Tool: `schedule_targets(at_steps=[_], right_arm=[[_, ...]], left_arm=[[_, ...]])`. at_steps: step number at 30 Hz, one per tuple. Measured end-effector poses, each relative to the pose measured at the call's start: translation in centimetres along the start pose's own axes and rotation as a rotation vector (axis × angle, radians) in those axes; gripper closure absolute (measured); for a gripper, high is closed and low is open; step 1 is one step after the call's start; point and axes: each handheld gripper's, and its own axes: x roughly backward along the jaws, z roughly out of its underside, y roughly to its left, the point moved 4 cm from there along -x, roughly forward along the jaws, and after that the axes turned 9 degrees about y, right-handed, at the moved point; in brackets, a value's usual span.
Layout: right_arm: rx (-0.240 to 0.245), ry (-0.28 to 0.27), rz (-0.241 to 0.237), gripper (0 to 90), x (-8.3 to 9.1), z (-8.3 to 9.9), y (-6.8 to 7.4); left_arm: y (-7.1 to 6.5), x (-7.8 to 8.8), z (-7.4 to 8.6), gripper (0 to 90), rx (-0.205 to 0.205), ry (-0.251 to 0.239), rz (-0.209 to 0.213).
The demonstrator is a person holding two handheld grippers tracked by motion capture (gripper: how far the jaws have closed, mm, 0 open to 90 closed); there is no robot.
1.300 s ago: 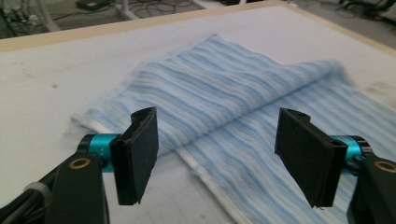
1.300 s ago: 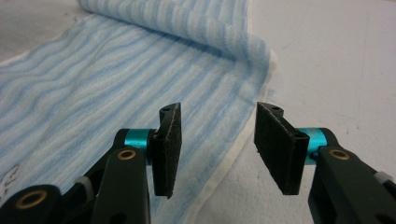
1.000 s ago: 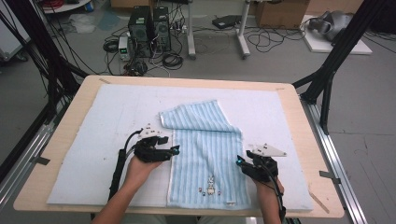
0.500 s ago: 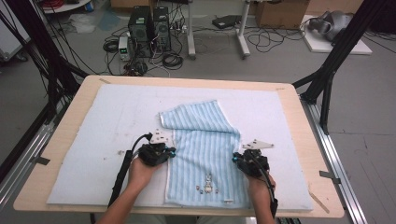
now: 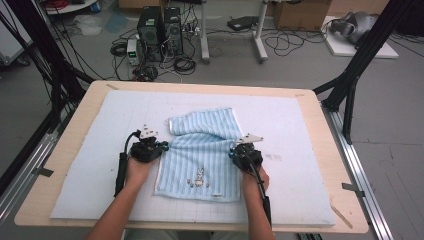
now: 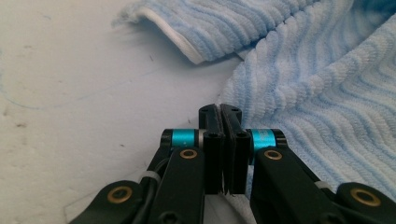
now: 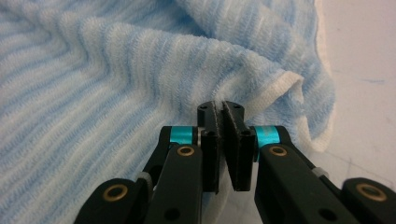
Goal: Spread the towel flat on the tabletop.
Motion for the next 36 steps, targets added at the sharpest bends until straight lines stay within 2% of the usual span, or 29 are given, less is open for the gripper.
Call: schedule_targets(at_steps=[1,2,3,4,5,6,8,11,13,16,18,21,22,23,24,25,28,29,31,33,34,35,36], right_arm=[[0.002,-0.001,0.005,76.5,0.0,0.0,0.0],[-0.008,0.001,0.003,69.9,0.2,0.1,-0.1],[-0.023,-0.002,-0.013,64.1,0.5,0.2,-0.2],[-0.027,-0.009,-0.020,57.0,0.9,0.3,-0.3],[-0.032,-0.012,-0.022,49.8,1.4,0.5,-0.4],[-0.039,-0.017,-0.039,44.9,1.9,0.7,-0.4],[-0.038,-0.039,-0.054,38.4,2.9,1.4,-0.3],[-0.016,-0.058,-0.063,30.2,4.1,2.9,0.1],[-0.003,-0.065,-0.055,24.2,4.6,3.8,0.3],[0.026,-0.080,-0.039,11.5,5.1,5.0,0.9],[0.050,-0.069,-0.045,11.5,5.4,5.7,1.3],[0.066,-0.061,-0.030,11.6,6.0,6.5,1.7],[0.063,-0.064,-0.033,13.0,6.3,6.7,1.9],[0.067,-0.063,-0.040,22.2,6.5,6.9,2.1],[0.078,-0.062,-0.049,37.4,6.9,7.1,2.3],[0.089,-0.061,-0.067,46.9,7.2,7.4,2.6],[0.081,-0.049,-0.097,57.9,7.4,8.1,3.3],[0.082,-0.036,-0.111,60.0,7.3,8.3,3.5],[0.095,-0.003,-0.103,65.4,7.0,8.7,3.9],[0.079,-0.011,-0.115,73.2,7.1,8.9,3.9],[0.067,-0.008,-0.121,79.4,7.2,9.1,3.9],[0.067,-0.014,-0.140,86.6,7.2,9.2,4.0],[0.067,-0.013,-0.154,87.3,7.3,9.4,4.1]], left_arm=[[-0.1,0.1,0.0,85.8,-0.002,-0.008,0.003],[-0.1,0.2,0.1,78.6,0.013,-0.010,0.006],[0.0,0.3,0.1,63.4,0.039,-0.007,0.016],[0.0,0.6,0.3,51.9,0.065,-0.002,0.041],[-0.1,0.9,0.4,46.1,0.081,-0.003,0.053],[-0.2,1.4,0.6,42.9,0.076,-0.002,0.054],[-0.6,2.4,1.0,41.4,0.052,0.004,0.063],[-1.0,3.8,1.7,39.5,0.070,-0.037,0.084],[-1.2,4.4,2.4,38.0,0.061,-0.024,0.102],[-1.6,4.9,3.6,31.9,0.074,-0.021,0.116],[-1.8,5.2,4.2,23.8,0.090,-0.014,0.136],[-2.5,5.9,5.0,23.1,0.078,-0.017,0.153],[-2.8,6.1,5.2,23.1,0.072,-0.012,0.154],[-3.1,6.3,5.5,23.1,0.062,-0.005,0.164],[-3.4,6.4,5.8,23.1,0.050,-0.003,0.175],[-3.6,6.5,6.0,25.1,0.046,0.002,0.179],[-4.4,6.4,6.9,39.8,0.025,0.024,0.224],[-4.7,6.6,7.1,42.7,0.008,0.016,0.209],[-5.0,6.8,7.4,53.4,-0.023,0.024,0.191],[-5.3,7.0,7.8,71.1,-0.068,0.026,0.171],[-5.5,7.2,8.0,80.6,-0.070,0.030,0.197],[-5.6,7.4,8.2,86.5,-0.075,0.033,0.201],[-5.8,7.6,8.4,87.0,-0.078,0.030,0.206]])
